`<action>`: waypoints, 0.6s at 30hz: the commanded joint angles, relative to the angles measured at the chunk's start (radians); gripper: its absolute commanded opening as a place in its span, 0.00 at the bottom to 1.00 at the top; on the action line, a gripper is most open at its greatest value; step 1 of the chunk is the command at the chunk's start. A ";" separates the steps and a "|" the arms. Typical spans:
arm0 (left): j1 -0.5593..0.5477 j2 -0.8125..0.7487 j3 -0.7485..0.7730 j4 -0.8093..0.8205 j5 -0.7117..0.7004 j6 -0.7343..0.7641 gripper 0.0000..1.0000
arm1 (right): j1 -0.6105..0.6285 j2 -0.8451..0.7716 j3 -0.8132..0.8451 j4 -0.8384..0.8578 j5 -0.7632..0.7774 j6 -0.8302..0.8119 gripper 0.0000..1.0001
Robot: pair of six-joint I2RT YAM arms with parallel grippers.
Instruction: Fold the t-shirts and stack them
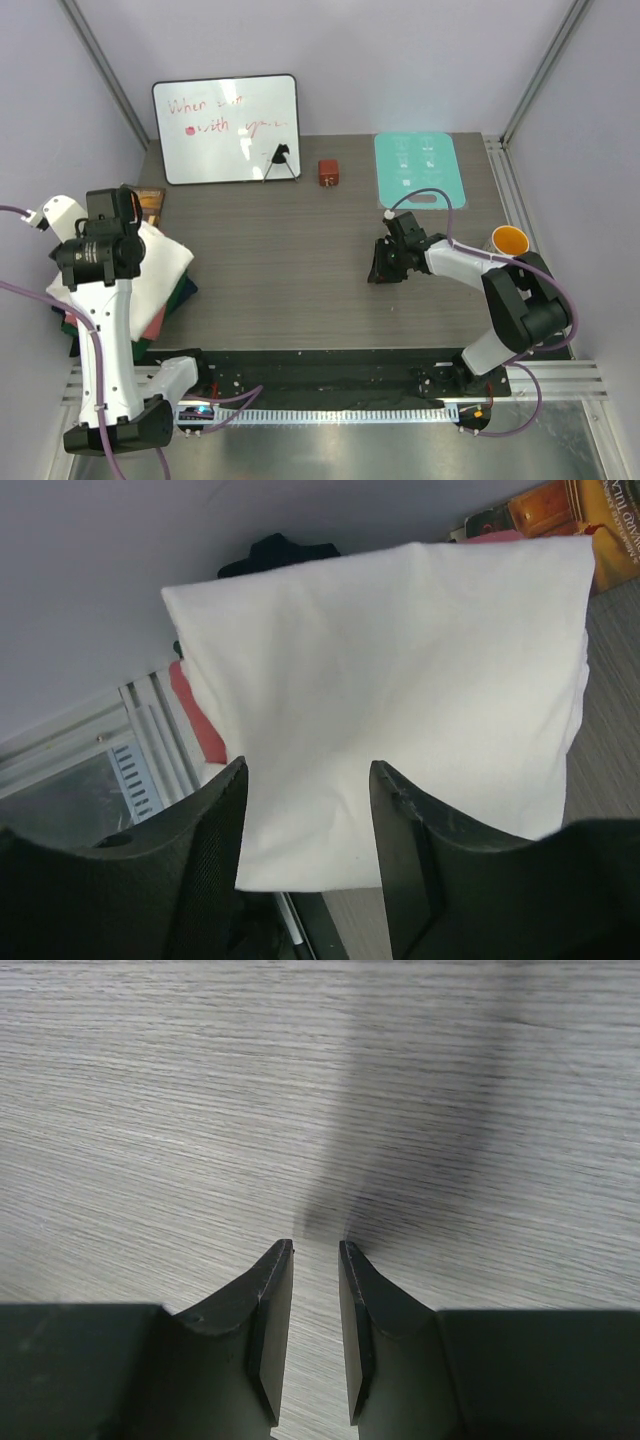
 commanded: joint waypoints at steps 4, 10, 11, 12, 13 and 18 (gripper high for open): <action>0.009 -0.024 0.058 -0.295 -0.074 -0.006 0.51 | 0.003 0.067 -0.024 -0.014 -0.010 -0.009 0.31; 0.011 -0.012 0.054 -0.272 -0.069 0.014 0.50 | -0.002 0.071 -0.023 -0.012 -0.013 -0.011 0.29; 0.009 -0.008 0.055 -0.252 -0.060 0.021 0.50 | -0.002 0.070 -0.023 -0.015 -0.009 -0.011 0.28; 0.009 0.005 0.055 -0.241 -0.052 0.035 0.50 | -0.004 0.067 -0.023 -0.020 -0.009 -0.011 0.29; 0.011 0.012 0.054 -0.230 -0.040 0.041 0.49 | -0.008 0.064 -0.023 -0.021 -0.005 -0.011 0.28; 0.009 0.040 0.005 -0.063 0.013 0.083 0.41 | -0.011 0.059 -0.024 -0.029 -0.007 -0.013 0.28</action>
